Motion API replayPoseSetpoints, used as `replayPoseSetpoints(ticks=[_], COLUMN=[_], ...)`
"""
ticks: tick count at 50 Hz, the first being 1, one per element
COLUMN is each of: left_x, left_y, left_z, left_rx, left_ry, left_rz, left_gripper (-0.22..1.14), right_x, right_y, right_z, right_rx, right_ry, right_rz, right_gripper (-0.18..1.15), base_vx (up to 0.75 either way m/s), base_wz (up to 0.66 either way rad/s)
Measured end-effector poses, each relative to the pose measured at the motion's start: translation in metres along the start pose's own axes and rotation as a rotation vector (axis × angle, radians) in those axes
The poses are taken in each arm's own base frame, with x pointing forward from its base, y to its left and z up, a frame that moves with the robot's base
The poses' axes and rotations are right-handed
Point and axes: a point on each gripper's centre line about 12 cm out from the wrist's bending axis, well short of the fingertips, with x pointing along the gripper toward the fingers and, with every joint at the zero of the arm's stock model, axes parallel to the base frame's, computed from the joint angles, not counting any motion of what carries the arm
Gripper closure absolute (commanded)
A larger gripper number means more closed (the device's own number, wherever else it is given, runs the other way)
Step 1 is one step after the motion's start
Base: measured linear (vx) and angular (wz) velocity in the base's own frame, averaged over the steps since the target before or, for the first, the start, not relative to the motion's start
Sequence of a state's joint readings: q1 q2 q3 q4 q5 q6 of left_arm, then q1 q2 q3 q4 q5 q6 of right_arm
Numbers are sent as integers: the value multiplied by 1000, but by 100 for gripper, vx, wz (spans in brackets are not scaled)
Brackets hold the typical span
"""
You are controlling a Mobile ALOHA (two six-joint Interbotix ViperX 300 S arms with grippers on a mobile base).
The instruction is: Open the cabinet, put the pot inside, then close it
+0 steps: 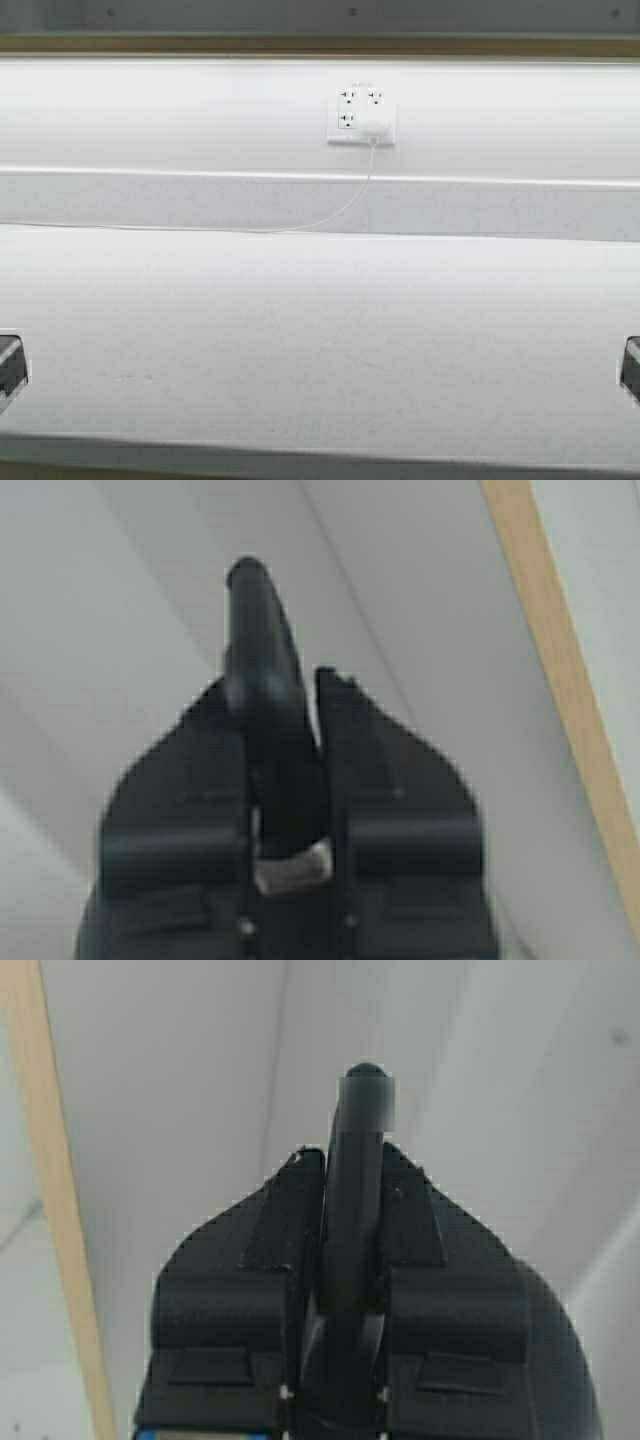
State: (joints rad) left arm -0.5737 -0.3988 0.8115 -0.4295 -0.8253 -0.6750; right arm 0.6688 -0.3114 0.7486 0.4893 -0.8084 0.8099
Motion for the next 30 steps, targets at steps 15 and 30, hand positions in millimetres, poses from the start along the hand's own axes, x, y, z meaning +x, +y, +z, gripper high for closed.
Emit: replayPoseSetpoints(ticks=[15, 30], left_x=[31, 76], left_y=[-11, 15], left_z=[-1, -26], left_rx=[-13, 1], left_ry=[9, 64], left_rz=[1, 88], left_gripper=[88, 88], right_x=[23, 40], right_y=[15, -14], right_z=[5, 25], right_rx=[7, -8], right_ry=[31, -24], right_rz=[-24, -117], right_gripper=[89, 89], base_vx=[21, 11], base_wz=[-4, -1])
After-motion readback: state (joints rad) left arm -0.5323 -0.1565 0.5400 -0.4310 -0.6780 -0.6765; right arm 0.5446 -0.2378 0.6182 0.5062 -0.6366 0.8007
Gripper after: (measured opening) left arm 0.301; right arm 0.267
